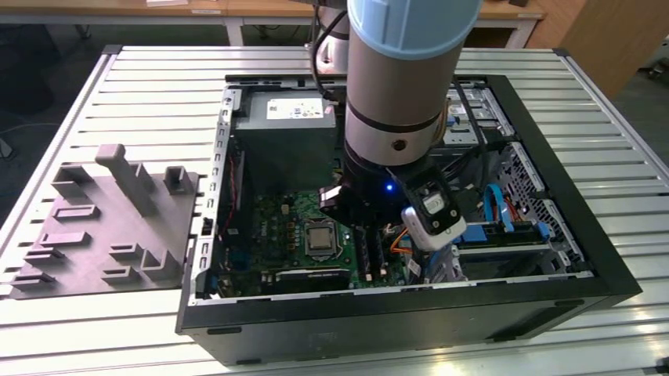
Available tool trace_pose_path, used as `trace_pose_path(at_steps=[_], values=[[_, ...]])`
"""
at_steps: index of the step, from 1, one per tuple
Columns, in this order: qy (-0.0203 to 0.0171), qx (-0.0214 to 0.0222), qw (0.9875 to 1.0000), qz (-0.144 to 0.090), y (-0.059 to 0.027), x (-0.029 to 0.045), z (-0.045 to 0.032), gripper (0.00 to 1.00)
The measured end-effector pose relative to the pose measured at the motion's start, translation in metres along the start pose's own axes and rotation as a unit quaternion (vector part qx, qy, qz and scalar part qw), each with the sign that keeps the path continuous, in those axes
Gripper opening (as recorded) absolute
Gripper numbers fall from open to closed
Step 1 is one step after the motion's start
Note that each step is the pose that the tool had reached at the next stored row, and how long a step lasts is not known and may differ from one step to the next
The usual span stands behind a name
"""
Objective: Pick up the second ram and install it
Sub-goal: 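Press down the second ram until it locks into place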
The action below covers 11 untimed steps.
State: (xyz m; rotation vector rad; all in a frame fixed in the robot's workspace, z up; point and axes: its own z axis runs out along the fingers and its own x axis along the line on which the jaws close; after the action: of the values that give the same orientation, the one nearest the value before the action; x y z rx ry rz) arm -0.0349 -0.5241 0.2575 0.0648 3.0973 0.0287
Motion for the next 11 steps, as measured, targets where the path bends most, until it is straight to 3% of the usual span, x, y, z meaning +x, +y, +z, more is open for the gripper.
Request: trace_pose_path(at_steps=[11], values=[[0.0000,-0.0001,1.0000,0.000,-0.0002,0.0004,0.0087,0.10]])
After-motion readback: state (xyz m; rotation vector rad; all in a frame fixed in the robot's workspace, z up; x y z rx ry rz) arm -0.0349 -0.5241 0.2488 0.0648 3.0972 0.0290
